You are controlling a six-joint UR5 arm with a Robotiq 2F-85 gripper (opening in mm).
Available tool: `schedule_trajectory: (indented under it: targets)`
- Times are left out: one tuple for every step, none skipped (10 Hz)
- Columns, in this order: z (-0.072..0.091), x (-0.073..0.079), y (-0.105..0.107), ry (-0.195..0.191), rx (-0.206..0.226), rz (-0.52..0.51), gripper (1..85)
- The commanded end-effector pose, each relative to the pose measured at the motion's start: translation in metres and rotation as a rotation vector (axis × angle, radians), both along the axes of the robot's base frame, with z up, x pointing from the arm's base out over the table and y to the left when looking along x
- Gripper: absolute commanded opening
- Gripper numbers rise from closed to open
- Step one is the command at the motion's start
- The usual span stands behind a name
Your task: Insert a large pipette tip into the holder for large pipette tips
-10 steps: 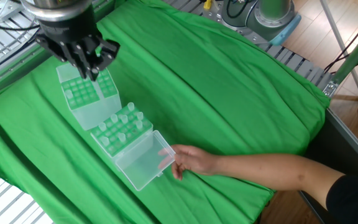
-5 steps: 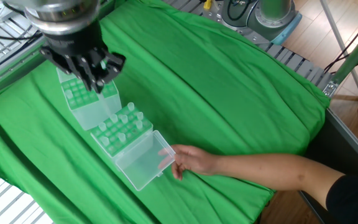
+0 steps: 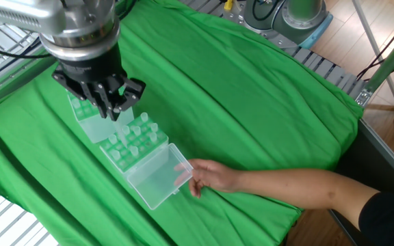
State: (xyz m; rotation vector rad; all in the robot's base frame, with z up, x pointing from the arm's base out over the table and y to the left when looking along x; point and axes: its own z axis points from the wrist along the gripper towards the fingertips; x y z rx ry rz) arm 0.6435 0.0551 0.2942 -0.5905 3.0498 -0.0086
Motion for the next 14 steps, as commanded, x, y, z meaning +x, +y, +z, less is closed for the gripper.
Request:
schedule_trajectory:
  targets:
    - [-0.011,0.002,0.0,-0.013,0.01,0.017,1.0]
    - [-0.012,0.0,0.0,-0.013,0.012,0.019,1.0]
    - [-0.014,-0.002,0.0,-0.013,0.007,0.017,1.0]
    - [-0.013,-0.004,-0.001,-0.011,0.006,0.017,1.0]
    - [-0.014,-0.005,-0.002,-0.01,0.007,0.019,1.0]
    - [-0.017,-0.007,-0.002,-0.01,0.006,0.02,1.0]
    - [-0.021,-0.008,-0.002,-0.016,0.006,0.022,1.0]
    - [-0.023,-0.009,-0.002,-0.018,0.007,0.022,1.0]
    - [-0.025,-0.01,-0.001,-0.016,0.006,0.016,1.0]
    - [-0.026,-0.011,0.0,-0.016,0.003,0.013,1.0]
    - [-0.026,-0.011,0.0,-0.016,0.001,0.013,1.0]
    - [-0.027,-0.012,0.0,-0.014,0.0,0.013,1.0]
    - [-0.027,-0.013,0.001,-0.011,0.0,0.013,1.0]
    - [-0.026,-0.013,0.0,-0.011,-0.003,0.013,1.0]
